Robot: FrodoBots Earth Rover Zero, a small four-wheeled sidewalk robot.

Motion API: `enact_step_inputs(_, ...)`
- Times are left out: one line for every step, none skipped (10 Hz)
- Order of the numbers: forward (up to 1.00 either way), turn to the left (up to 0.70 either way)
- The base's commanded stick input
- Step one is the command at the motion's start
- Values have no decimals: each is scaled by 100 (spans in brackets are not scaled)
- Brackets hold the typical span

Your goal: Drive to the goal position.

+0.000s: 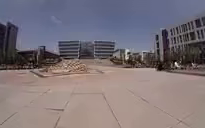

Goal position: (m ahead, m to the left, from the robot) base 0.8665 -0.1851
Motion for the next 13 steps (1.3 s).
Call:
enact_step_inputs(70, 3)
enact_step_inputs(70, 3)
enact_step_inputs(70, 3)
enact_step_inputs(70, 3)
enact_step_inputs(70, 3)
enact_step_inputs(70, 3)
enact_step_inputs(70, 3)
enact_step_inputs(28, 1)
enact_step_inputs(0, 0)
enact_step_inputs(0, 0)
enact_step_inputs(0, 0)
enact_step_inputs(0, 0)
enact_step_inputs(0, 0)
